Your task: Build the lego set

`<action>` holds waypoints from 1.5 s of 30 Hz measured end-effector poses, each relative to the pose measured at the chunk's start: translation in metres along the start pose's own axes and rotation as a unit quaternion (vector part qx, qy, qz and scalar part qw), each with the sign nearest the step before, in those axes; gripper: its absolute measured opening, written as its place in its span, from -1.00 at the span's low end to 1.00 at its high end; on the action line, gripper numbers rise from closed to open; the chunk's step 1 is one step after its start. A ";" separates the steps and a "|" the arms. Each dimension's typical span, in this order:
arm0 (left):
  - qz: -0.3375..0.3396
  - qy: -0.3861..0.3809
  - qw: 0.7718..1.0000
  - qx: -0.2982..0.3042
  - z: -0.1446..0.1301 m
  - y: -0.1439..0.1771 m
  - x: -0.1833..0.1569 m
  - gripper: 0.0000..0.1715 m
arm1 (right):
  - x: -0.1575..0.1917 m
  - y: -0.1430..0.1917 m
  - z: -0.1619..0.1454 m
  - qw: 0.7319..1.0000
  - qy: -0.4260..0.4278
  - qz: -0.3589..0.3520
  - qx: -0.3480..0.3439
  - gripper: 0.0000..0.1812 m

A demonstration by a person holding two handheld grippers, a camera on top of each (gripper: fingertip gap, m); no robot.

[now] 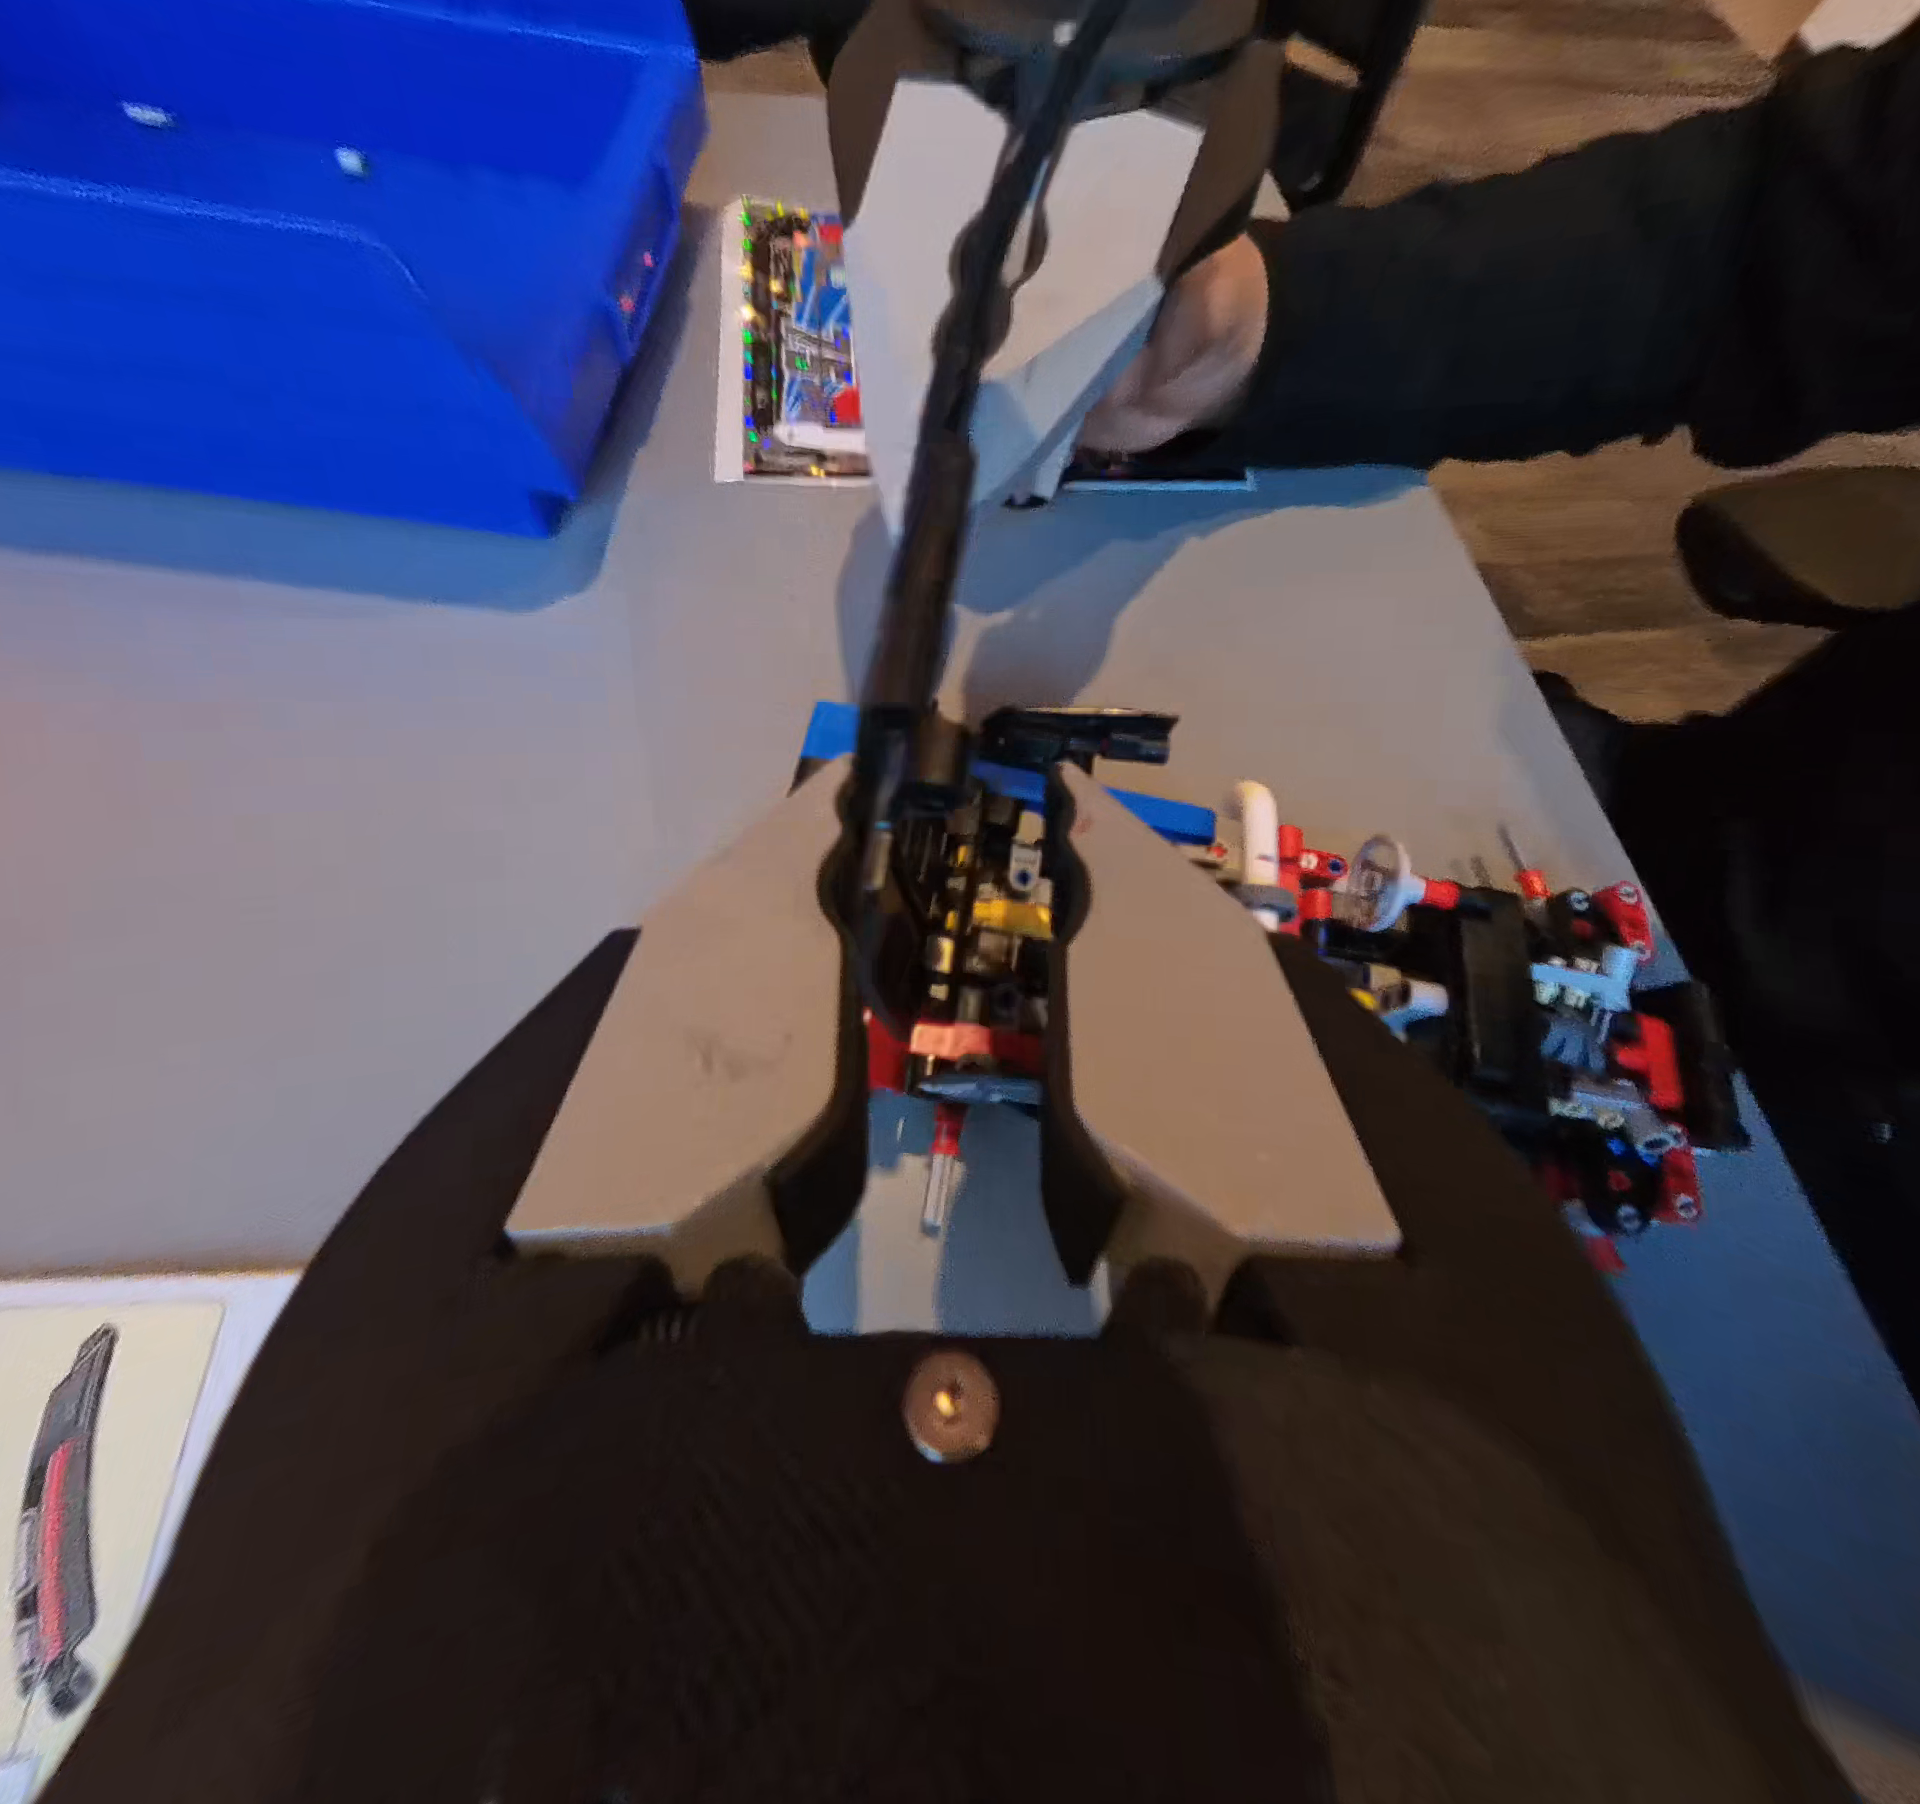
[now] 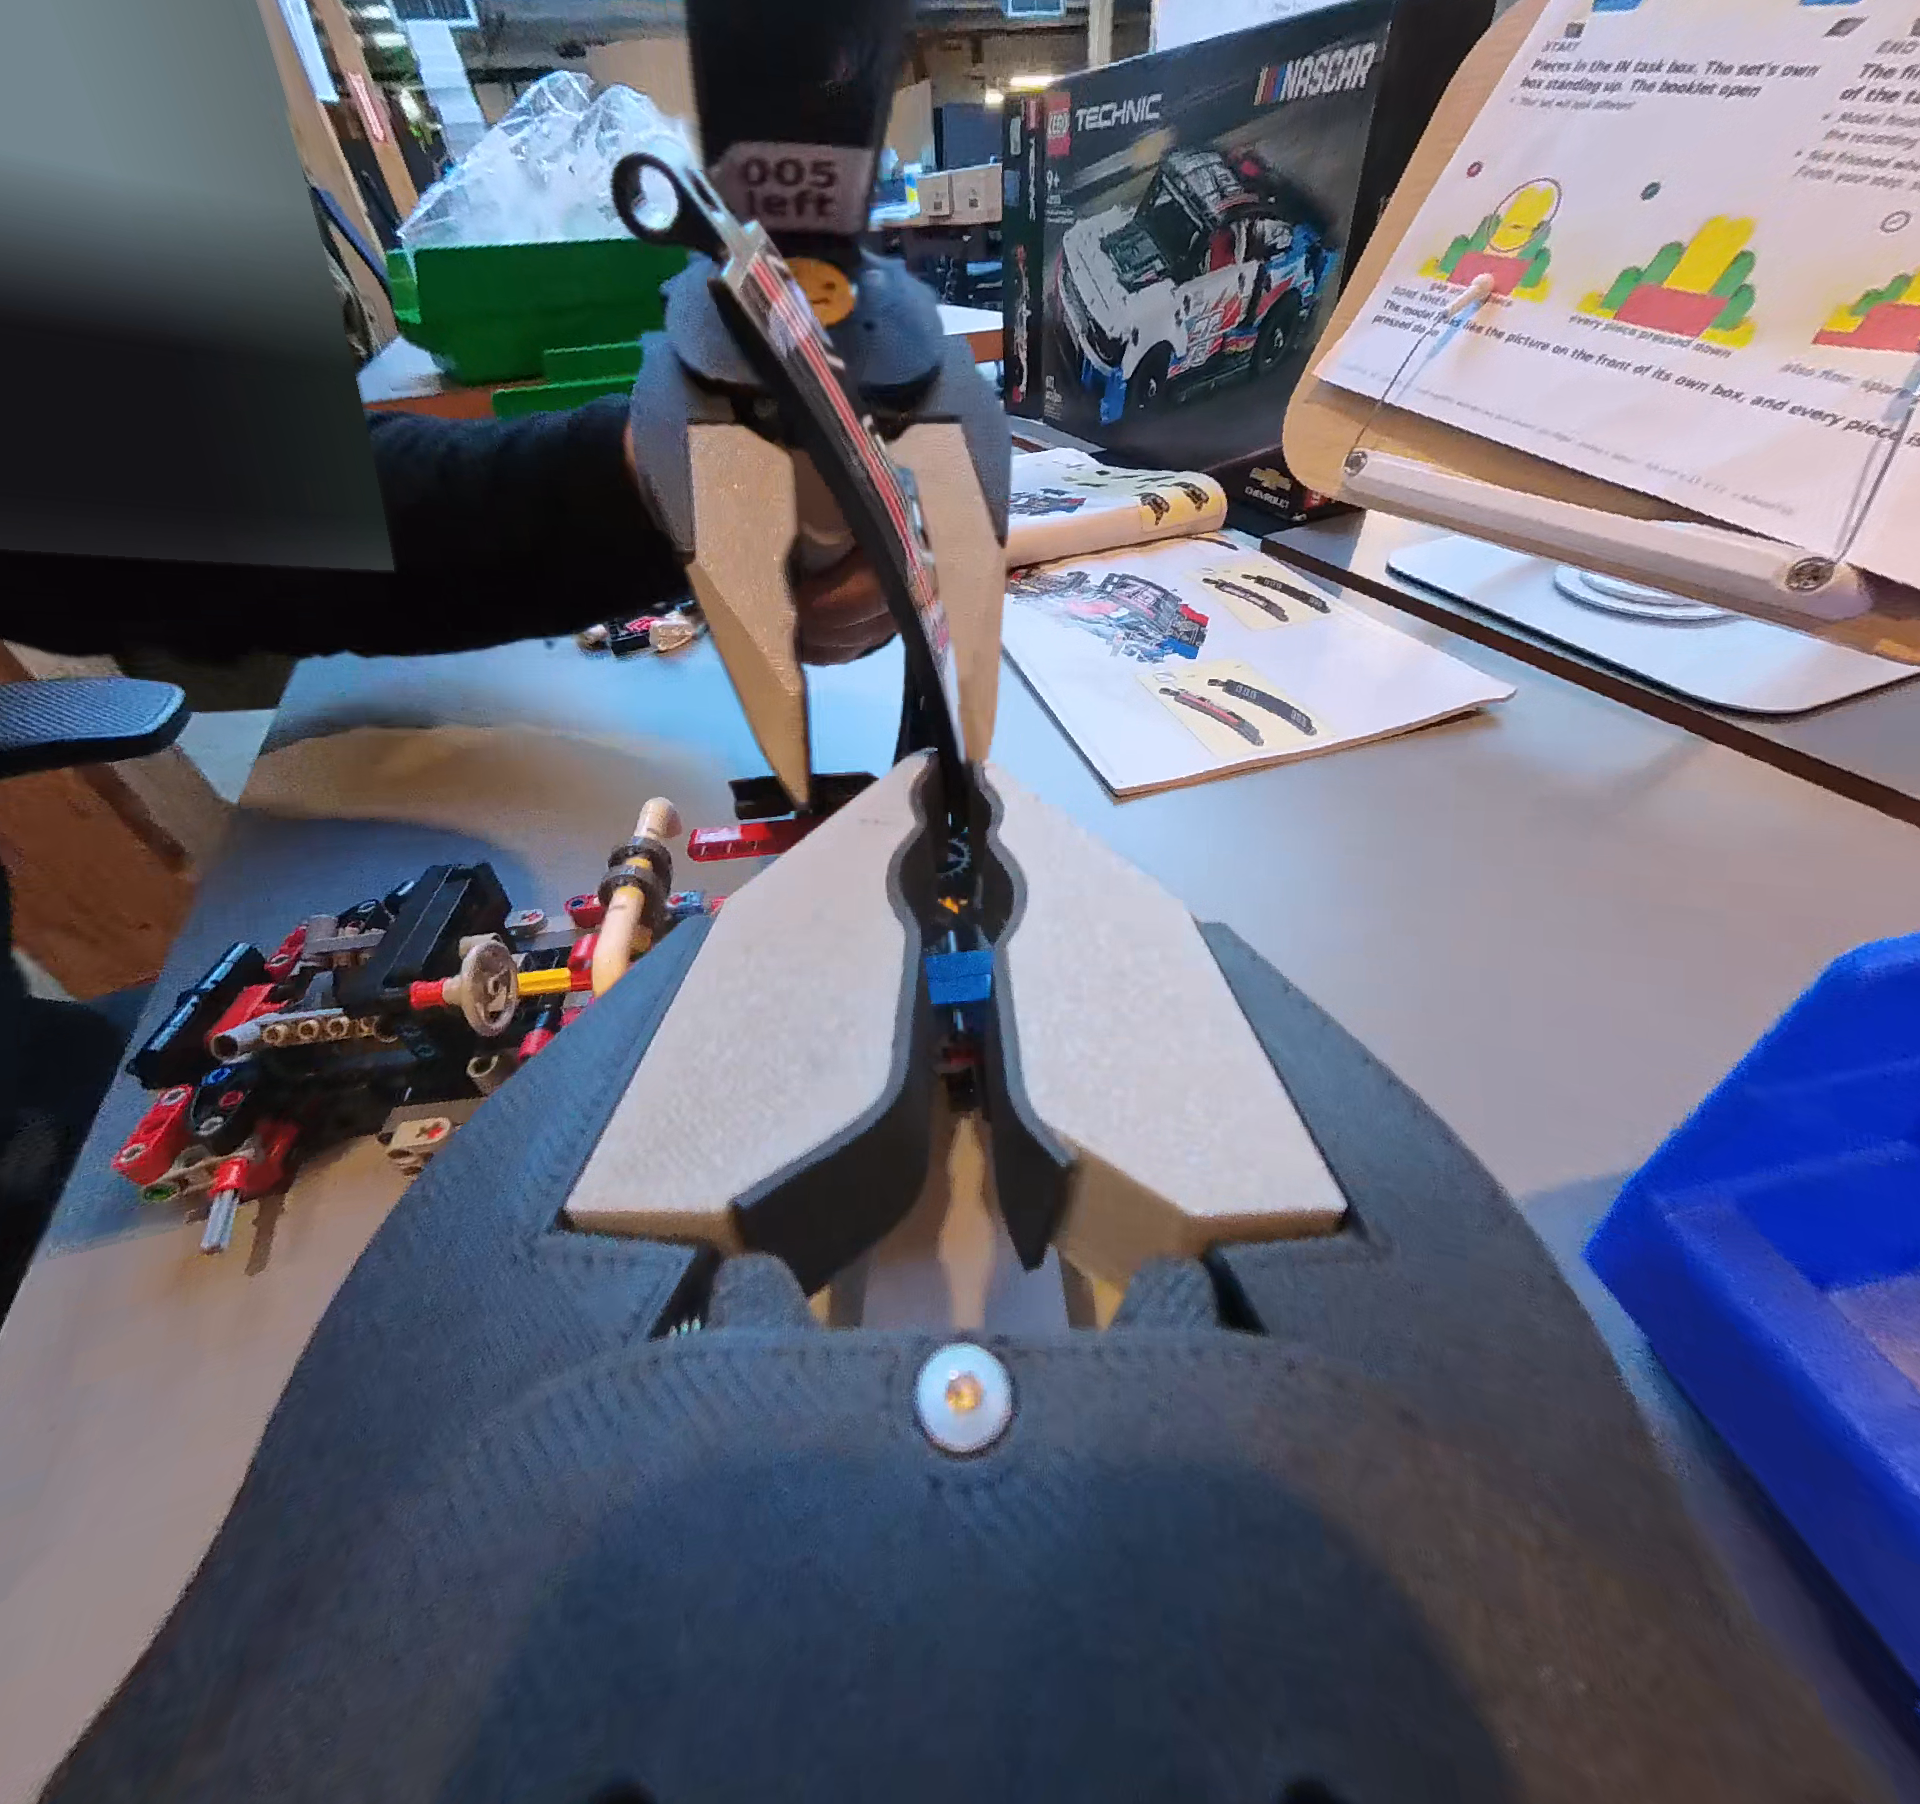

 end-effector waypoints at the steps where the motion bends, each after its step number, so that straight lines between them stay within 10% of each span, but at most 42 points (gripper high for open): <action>1: 0.015 0.010 1.000 0.018 -0.002 0.000 0.006 -0.77 | 0.000 -0.002 -0.001 1.000 -0.003 0.006 0.000 -1.00; 9: 0.057 0.071 0.992 0.087 -0.029 0.004 0.009 -0.38 | 0.003 -0.004 -0.005 1.000 -0.004 -0.001 0.026 -1.00; 16: 0.042 0.111 0.993 0.026 -0.044 0.019 0.002 -0.17 | -0.002 0.005 -0.004 0.998 -0.053 0.021 -0.004 -1.00; 29: 0.035 0.082 0.990 0.111 -0.036 0.006 -0.023 -0.81 | 0.007 -0.003 -0.010 0.996 -0.056 0.071 -0.011 -1.00; 41: 0.233 0.340 0.911 -0.026 -0.099 0.050 -0.115 -0.81 | 0.033 -0.058 0.012 0.975 -0.037 0.219 0.019 -1.00; 45: 0.244 0.340 0.904 -0.086 -0.103 0.063 -0.141 -0.45 | 0.041 -0.087 0.023 0.946 -0.060 0.317 0.018 -1.00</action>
Point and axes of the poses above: each gripper's, where its closed fingertips meet, y back along the fingers, z out of its top, x = y × z across the jaws, the point moved 8 cm from there along y, back along the fingers, and after that the axes turned 10 degrees about x, right-handed, at the moved point
